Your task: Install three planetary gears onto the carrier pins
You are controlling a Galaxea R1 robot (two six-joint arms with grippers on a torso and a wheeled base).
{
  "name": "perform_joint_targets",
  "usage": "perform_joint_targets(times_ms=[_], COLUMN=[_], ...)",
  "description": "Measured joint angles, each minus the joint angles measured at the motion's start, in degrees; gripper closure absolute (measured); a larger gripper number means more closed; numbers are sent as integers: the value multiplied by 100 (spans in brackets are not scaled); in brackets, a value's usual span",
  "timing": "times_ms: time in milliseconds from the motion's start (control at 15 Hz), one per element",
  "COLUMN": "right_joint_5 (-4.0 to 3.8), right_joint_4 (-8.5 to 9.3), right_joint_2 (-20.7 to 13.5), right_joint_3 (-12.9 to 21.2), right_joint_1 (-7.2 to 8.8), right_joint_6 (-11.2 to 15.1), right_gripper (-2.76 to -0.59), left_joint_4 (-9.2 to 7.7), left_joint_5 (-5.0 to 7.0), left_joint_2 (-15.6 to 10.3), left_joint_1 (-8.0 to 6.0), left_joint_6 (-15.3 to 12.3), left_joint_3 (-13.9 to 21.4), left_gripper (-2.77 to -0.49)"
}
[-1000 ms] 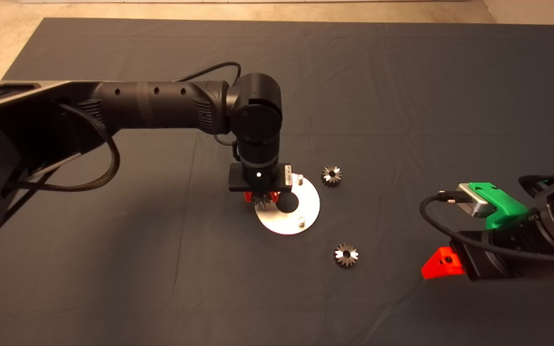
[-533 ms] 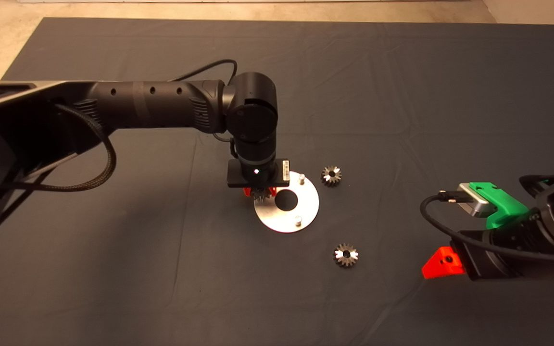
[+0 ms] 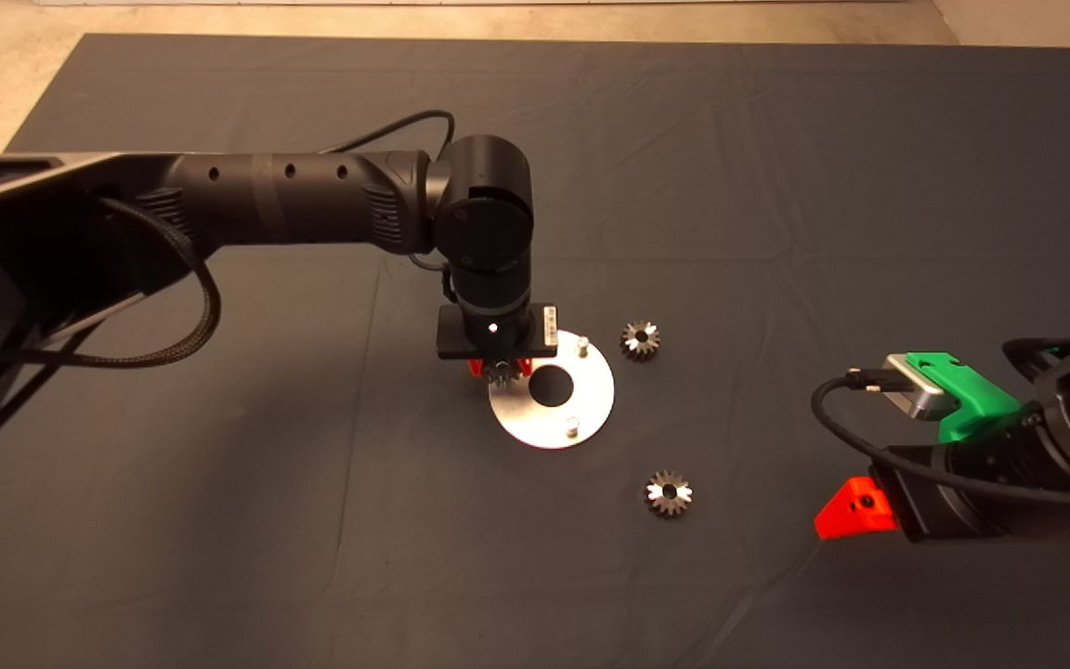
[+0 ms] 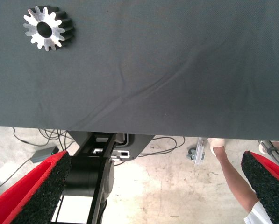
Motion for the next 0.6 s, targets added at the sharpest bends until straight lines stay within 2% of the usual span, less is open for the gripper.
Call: perform_joint_targets(times_ms=[600], right_joint_5=[0], right_joint_4=[-1], right_joint_2=[-2], right_joint_3=[0], right_joint_1=[0], right_joint_6=[0], right_gripper=[-273], left_joint_4=[15], left_joint_5=[7], left_joint_2=[15], left_joint_1=[0], left_joint_6=[2], left_joint_3=[2], left_gripper=[-101])
